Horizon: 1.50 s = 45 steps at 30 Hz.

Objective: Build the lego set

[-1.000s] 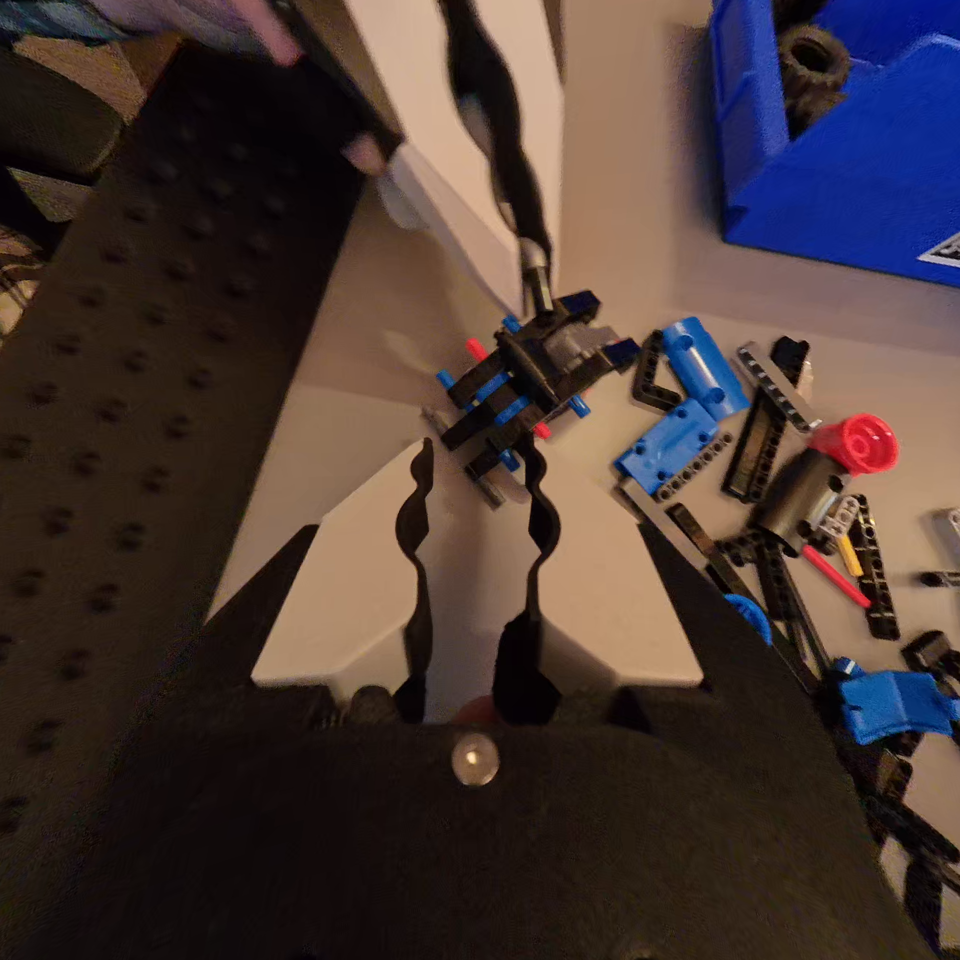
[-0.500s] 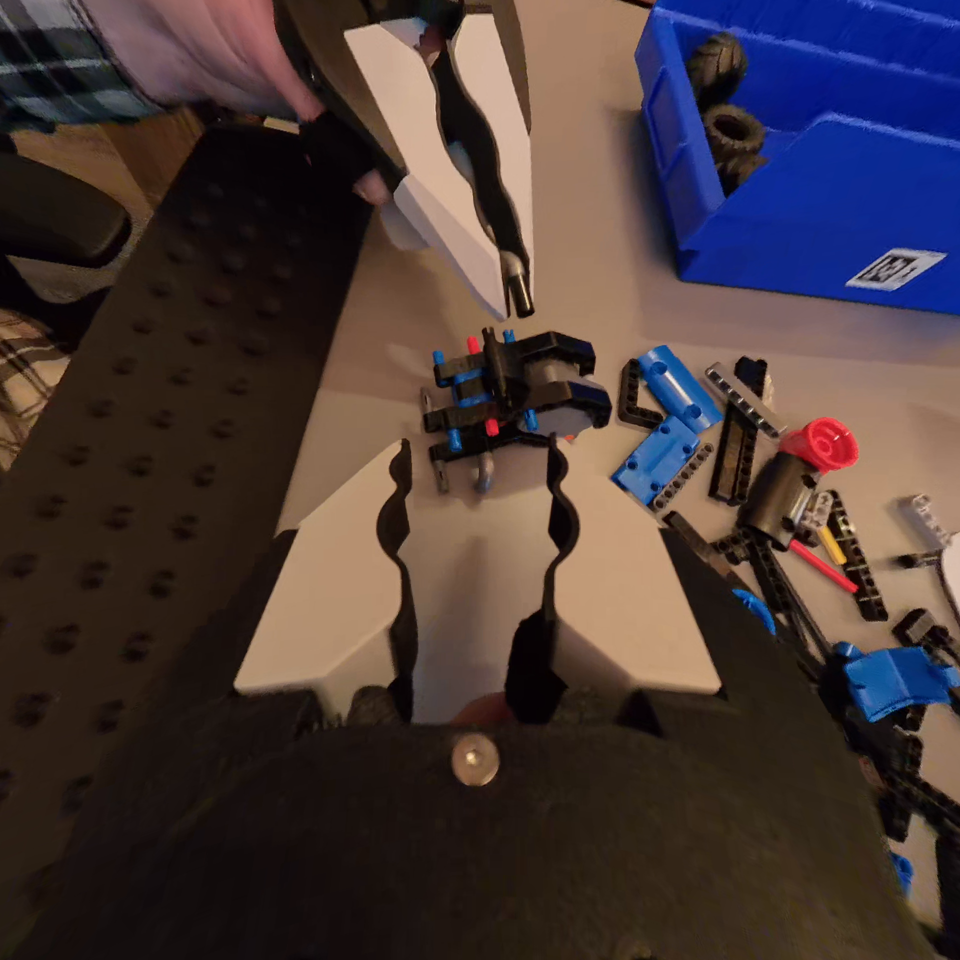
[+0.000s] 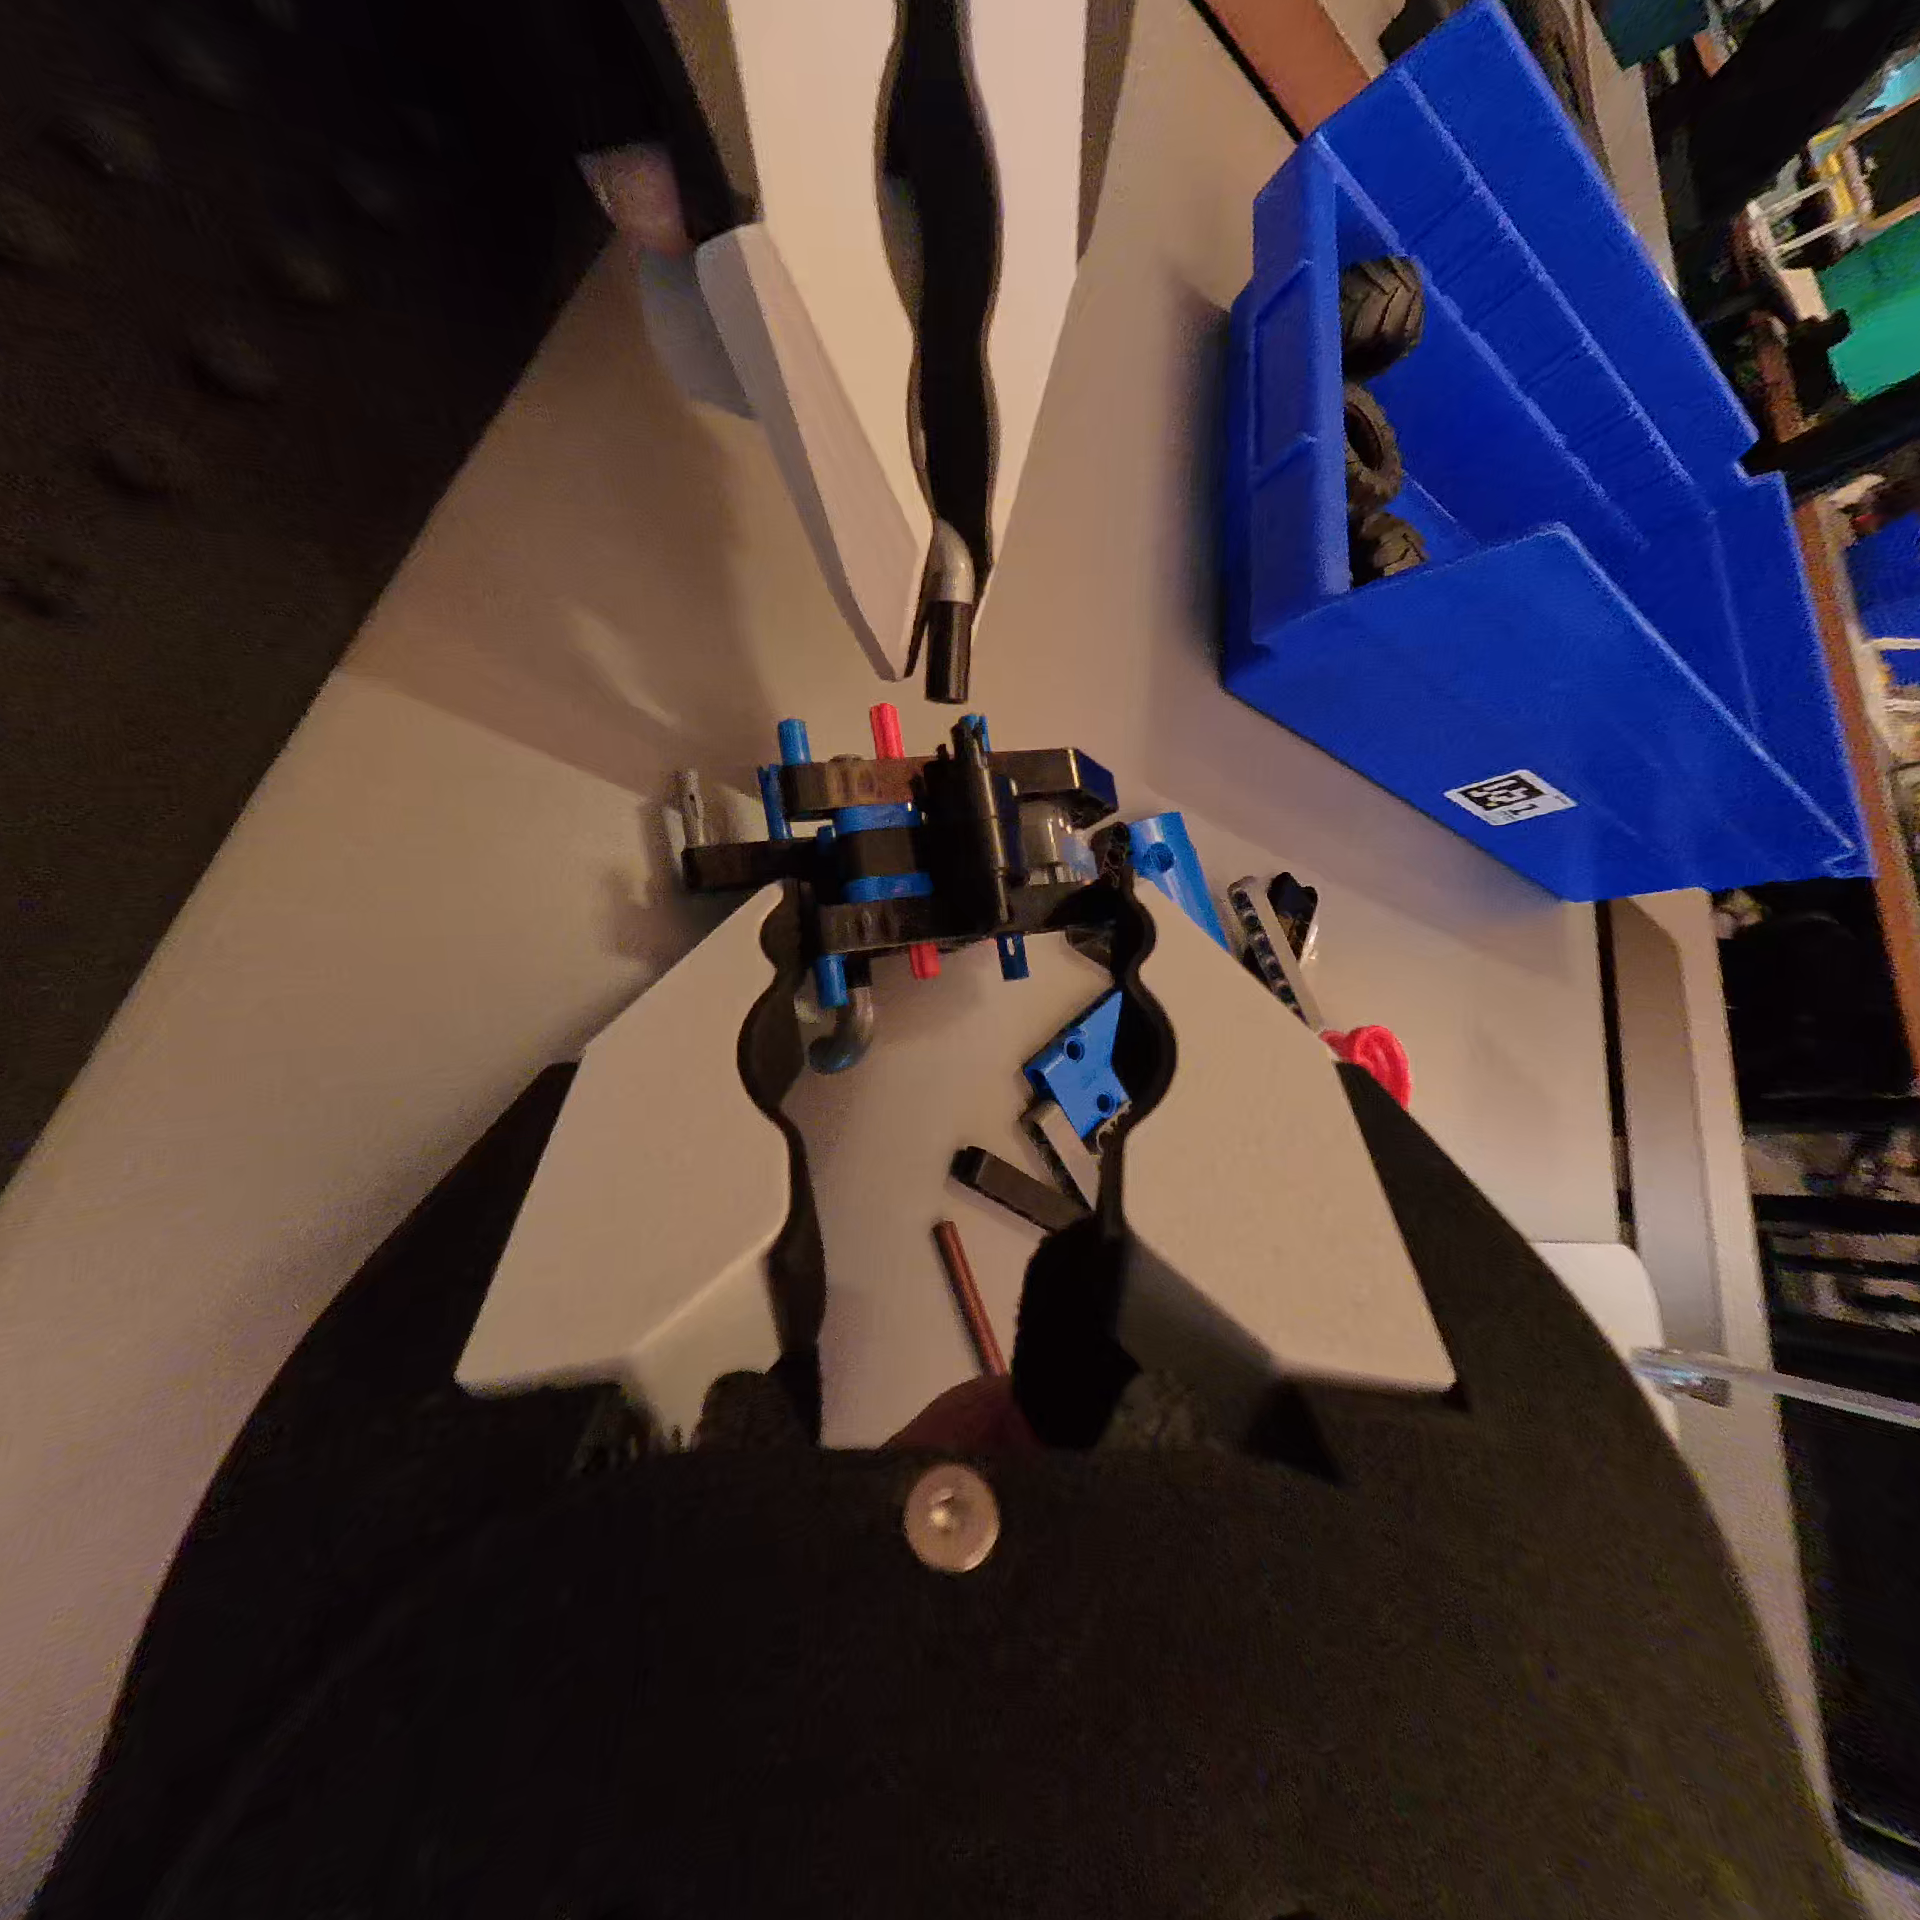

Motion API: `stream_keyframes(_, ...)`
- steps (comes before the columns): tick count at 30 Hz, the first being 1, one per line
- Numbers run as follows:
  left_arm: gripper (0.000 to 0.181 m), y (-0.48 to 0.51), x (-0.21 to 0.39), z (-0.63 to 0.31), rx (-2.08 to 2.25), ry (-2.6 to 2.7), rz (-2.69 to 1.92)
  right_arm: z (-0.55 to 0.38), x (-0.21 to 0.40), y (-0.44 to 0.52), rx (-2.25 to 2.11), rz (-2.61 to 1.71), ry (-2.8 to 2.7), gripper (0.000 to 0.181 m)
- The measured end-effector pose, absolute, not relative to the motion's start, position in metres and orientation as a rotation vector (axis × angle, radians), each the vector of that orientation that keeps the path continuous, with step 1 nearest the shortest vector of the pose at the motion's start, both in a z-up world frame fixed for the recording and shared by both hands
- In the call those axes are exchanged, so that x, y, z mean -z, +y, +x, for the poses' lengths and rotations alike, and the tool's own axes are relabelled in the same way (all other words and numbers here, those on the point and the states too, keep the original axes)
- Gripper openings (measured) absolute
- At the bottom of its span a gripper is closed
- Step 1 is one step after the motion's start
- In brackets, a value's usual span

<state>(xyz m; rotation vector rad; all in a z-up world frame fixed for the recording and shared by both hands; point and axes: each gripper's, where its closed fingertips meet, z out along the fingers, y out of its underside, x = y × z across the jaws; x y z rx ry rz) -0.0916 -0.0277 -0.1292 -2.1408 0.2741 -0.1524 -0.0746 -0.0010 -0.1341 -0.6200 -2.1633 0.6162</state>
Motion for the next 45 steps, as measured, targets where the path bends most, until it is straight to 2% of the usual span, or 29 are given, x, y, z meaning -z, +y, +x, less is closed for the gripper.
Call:
stream_keyframes(11,0.007,-0.029,0.134,-0.083,0.122,0.342,-2.164,-0.077,0.124,0.01,-0.967,-0.905,-2.201,0.057)
stream_keyframes(29,0.007,-0.017,0.133,-0.093,0.114,0.294,-2.182,-0.091,0.12,0.009,-1.063,-1.05,-2.193,0.057)
stream_keyframes(39,0.008,-0.021,0.131,-0.09,0.359,0.283,-2.174,-0.093,0.119,0.009,-1.105,-1.069,-2.169,0.056)
stream_keyframes(44,0.01,-0.025,0.142,-0.09,0.333,0.333,-2.245,-0.092,0.119,0.008,-1.099,-1.059,-2.168,0.056)
stream_keyframes(45,0.005,-0.027,0.145,-0.09,0.319,0.349,-2.261,-0.092,0.119,0.009,-1.102,-1.061,-2.168,0.056)
